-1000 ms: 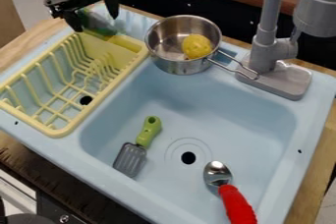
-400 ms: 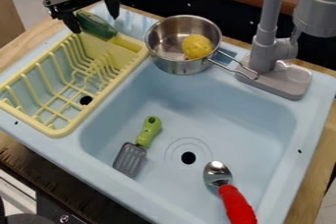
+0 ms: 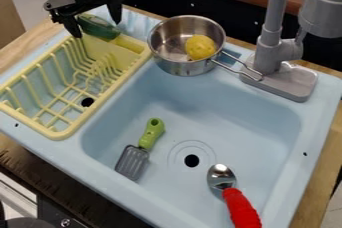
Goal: Moved the green object to the left pocket of the yellow dish drainer
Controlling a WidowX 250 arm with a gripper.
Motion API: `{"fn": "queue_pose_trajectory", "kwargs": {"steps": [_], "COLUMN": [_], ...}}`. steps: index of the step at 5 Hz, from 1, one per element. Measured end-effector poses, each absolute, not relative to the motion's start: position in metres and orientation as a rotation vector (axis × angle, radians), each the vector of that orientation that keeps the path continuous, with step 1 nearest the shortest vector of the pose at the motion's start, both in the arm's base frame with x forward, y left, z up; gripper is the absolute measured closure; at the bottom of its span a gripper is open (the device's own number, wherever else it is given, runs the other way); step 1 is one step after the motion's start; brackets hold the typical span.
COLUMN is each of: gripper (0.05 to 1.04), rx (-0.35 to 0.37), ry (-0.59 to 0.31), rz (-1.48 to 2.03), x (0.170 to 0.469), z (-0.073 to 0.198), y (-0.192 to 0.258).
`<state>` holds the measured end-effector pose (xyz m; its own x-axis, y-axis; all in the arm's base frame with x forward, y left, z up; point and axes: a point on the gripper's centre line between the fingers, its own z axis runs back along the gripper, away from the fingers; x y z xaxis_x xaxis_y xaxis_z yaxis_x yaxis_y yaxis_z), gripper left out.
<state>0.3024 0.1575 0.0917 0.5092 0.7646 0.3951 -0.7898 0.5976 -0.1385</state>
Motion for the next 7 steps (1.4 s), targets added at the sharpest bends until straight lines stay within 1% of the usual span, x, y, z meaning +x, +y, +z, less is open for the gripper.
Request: {"fn": "queue_pose_trajectory", "kwargs": {"steps": [1,2,3,4,5,6,7], "gripper": [0.085,0.085,0.085,0.085,0.085,0.085,0.085], "rx": [0.062,0.035,0.032,0.027,0.032,0.041,0.045], "ry": [-0.44,-0.43,-0.382,-0.327,-0.283,-0.256,-0.239], "rz": [0.923,0.909,0.905,0.862,0.766,0.639,0.573], "x": [0.292,0.284,0.274,0.259,0.237,0.217,0.209], "z": [0.094,0.105,0.108,0.119,0.123,0.117,0.113], "y": [0.157,0.157,0.156,0.149,0.135,0.1,0.062]}}
